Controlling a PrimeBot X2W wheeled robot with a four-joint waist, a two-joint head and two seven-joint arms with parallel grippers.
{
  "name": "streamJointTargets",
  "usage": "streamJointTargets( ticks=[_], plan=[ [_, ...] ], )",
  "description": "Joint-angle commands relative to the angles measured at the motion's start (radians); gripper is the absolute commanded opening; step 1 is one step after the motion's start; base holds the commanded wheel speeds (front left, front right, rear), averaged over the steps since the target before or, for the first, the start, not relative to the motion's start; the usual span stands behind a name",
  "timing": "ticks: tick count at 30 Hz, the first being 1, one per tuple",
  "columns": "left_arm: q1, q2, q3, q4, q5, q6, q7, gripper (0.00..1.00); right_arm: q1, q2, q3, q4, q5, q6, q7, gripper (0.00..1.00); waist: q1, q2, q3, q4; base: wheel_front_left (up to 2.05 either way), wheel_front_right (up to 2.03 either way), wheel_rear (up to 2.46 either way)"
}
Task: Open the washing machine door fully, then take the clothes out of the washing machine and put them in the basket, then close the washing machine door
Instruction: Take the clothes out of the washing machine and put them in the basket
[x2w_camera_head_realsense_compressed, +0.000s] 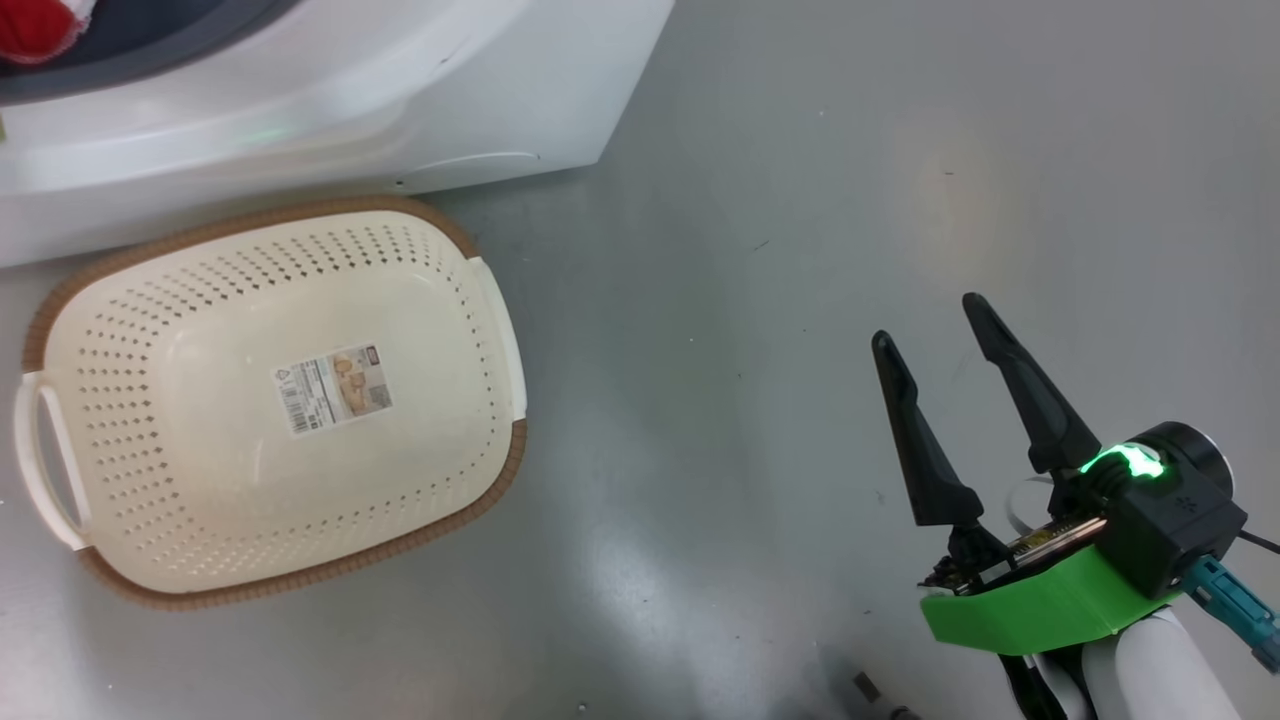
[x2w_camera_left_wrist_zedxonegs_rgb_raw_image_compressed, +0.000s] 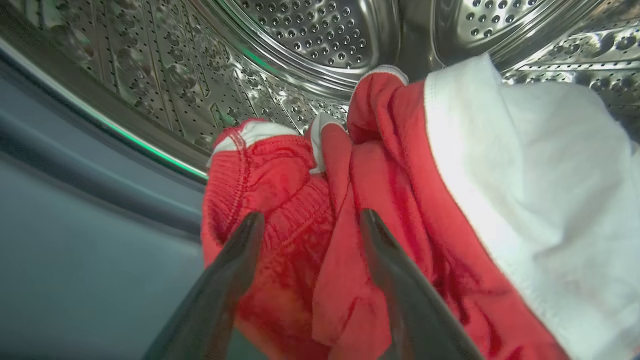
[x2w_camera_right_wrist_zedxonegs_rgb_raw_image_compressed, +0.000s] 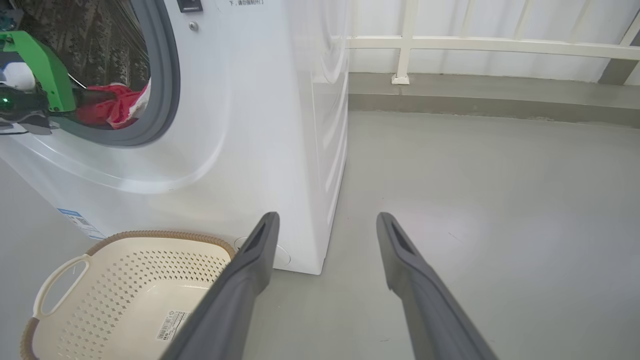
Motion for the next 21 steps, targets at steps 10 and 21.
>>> streamJointTargets(
  ticks=[10, 21],
  plan=[
    [-0.045, 0.085, -0.026, 0.077, 0.025, 0.017, 0.101, 1.0, 0.0, -0.012, 0.044, -0.009, 0.026, 0.005, -0.011, 1.0, 0.0, -0.0001, -0.004, -0.023, 0.0, 0.0, 0.0],
    [-0.067, 0.111, -0.057, 0.141, 0.029, 0.001, 0.207, 1.0, 0.011, -0.012, 0.056, -0.005, 0.034, 0.005, -0.01, 1.0, 0.0, -0.0001, -0.01, -0.043, 0.0, 0.0, 0.0]
  ],
)
